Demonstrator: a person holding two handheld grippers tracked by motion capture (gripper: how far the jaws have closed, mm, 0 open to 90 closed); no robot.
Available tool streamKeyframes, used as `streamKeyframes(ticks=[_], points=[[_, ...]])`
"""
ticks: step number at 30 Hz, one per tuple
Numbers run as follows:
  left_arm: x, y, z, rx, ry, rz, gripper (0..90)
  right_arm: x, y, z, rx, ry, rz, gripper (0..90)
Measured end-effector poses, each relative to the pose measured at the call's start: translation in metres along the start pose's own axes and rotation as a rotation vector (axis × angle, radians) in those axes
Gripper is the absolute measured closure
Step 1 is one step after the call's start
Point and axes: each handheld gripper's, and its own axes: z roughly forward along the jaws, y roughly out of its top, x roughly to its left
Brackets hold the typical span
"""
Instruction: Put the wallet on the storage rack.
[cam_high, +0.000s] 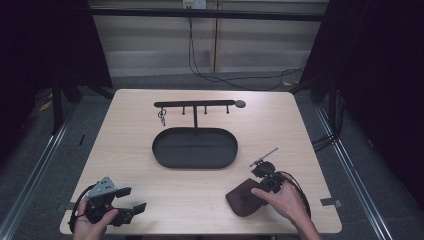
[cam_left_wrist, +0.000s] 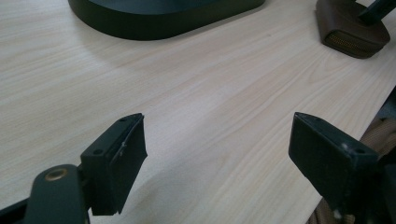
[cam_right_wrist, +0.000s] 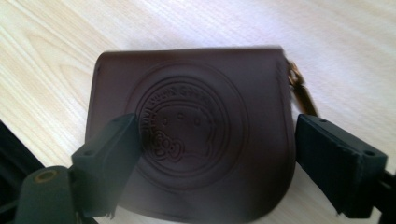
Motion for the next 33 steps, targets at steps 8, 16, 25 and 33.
streamKeyframes(ticks=[8, 16, 25, 33], points=[[-0.004, 0.001, 0.003, 0.012, -0.008, 0.012, 19.0, -0.001, -0.002, 0.006, 0.003, 0.035, 0.028, 14.3], [-0.001, 0.007, 0.011, 0.026, -0.014, 0.017, 18.3, -0.007, 0.001, 0.007, 0.04, 0.076, 0.075, 17.0], [-0.005, 0.004, 0.009, 0.026, -0.027, 0.035, 18.3, -0.008, 0.006, 0.007, 0.074, 0.076, 0.081, 19.3], [-0.004, 0.002, 0.004, 0.012, -0.022, 0.031, 18.3, -0.012, 0.006, 0.003, 0.048, 0.077, 0.089, 28.0]])
